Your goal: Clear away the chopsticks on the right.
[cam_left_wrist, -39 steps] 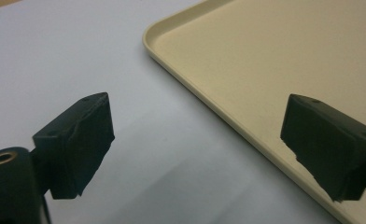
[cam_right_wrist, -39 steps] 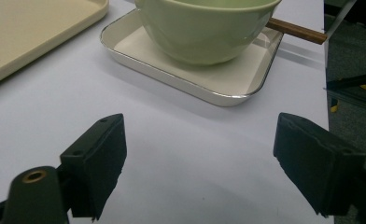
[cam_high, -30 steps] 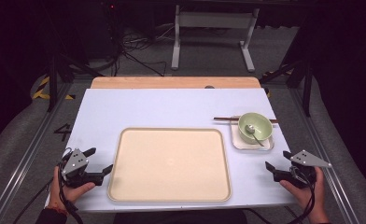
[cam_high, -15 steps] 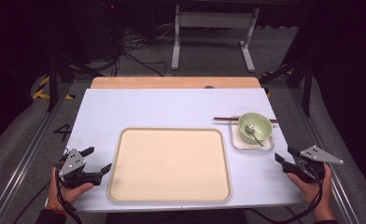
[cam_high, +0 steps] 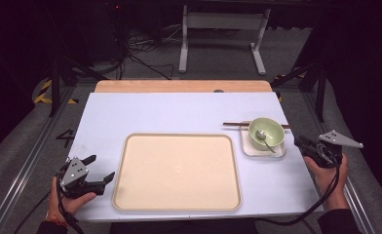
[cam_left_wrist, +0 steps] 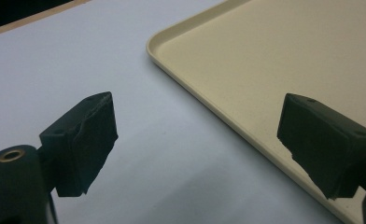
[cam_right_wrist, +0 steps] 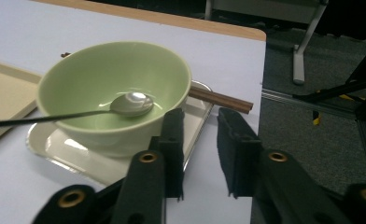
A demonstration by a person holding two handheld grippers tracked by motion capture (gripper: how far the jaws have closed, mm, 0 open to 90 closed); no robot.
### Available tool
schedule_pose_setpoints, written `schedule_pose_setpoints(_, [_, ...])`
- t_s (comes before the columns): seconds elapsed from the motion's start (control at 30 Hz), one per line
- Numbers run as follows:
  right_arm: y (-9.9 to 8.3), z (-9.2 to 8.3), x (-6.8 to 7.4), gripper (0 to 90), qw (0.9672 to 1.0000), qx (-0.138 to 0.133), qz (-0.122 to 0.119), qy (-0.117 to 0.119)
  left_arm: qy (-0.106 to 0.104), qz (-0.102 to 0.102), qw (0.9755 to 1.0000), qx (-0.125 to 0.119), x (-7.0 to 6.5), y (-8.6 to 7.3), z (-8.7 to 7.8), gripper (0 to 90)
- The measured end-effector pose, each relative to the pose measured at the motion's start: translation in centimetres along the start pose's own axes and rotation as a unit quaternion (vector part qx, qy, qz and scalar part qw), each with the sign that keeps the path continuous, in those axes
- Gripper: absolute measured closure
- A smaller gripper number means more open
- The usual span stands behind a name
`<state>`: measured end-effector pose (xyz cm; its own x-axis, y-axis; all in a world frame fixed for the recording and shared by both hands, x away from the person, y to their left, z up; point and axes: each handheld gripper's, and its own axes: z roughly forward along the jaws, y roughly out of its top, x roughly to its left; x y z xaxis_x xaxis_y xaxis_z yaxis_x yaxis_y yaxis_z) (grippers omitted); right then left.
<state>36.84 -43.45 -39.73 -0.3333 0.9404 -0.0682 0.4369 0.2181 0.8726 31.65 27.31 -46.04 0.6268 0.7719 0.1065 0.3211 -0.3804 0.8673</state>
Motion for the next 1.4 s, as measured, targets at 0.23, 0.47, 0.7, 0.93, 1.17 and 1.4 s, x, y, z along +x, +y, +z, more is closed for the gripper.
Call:
schedule_pose_setpoints(0.23, [1.9, 3.9, -1.4, 86.6, 0.9999, 0.013, -0.005, -0.004, 0.001, 0.005, 1.0000, 0.002, -0.2, 0.1, 0.3, 12.9])
schedule_pose_setpoints(0.47, [2.9, 8.0, -2.9, 90.0, 0.9984, 0.043, 0.010, -0.035, -0.007, 0.005, 1.0000, 0.001, -0.4, 0.5, 0.6, 13.2])
schedule_pose_setpoints(0.7, [3.3, 10.4, -4.2, 90.0, 0.9968, 0.070, 0.016, -0.035, -0.011, -0.003, 0.9999, -0.004, -0.7, 0.9, 0.9, 14.1])
schedule_pose_setpoints(0.93, [3.3, 13.0, -5.0, 90.0, 0.9939, 0.102, 0.033, -0.027, -0.005, 0.010, 0.9999, 0.013, -1.2, 1.0, 1.3, 14.5])
schedule_pose_setpoints(1.17, [3.3, 14.8, -5.0, 90.0, 0.9913, 0.127, 0.029, -0.022, 0.001, 0.007, 0.9999, 0.012, -1.0, 0.9, 1.0, 15.2])
schedule_pose_setpoints(1.4, [3.1, 14.4, -4.2, 90.0, 0.9845, 0.165, 0.056, 0.020, -0.005, 0.010, 0.9999, 0.008, -1.0, 1.1, 0.9, 15.0])
